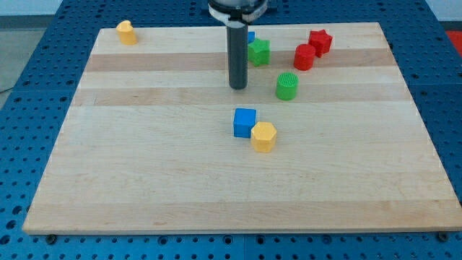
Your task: Slide the green circle towards the blue triangle
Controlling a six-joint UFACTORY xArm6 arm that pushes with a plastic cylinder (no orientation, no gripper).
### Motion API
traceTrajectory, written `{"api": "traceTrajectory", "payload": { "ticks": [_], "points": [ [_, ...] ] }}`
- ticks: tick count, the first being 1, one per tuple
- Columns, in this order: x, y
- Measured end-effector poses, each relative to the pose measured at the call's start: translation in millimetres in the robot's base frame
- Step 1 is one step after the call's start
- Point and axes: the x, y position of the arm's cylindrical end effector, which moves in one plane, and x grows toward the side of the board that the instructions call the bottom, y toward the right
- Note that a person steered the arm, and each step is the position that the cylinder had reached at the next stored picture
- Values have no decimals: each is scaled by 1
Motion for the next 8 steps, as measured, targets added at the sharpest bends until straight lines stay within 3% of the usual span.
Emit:
{"api": "traceTrajectory", "payload": {
  "ticks": [1, 3, 4, 6, 8],
  "points": [
    [35, 13],
    [39, 139],
    [6, 134],
    [-2, -16],
    [18, -33]
  ]
}}
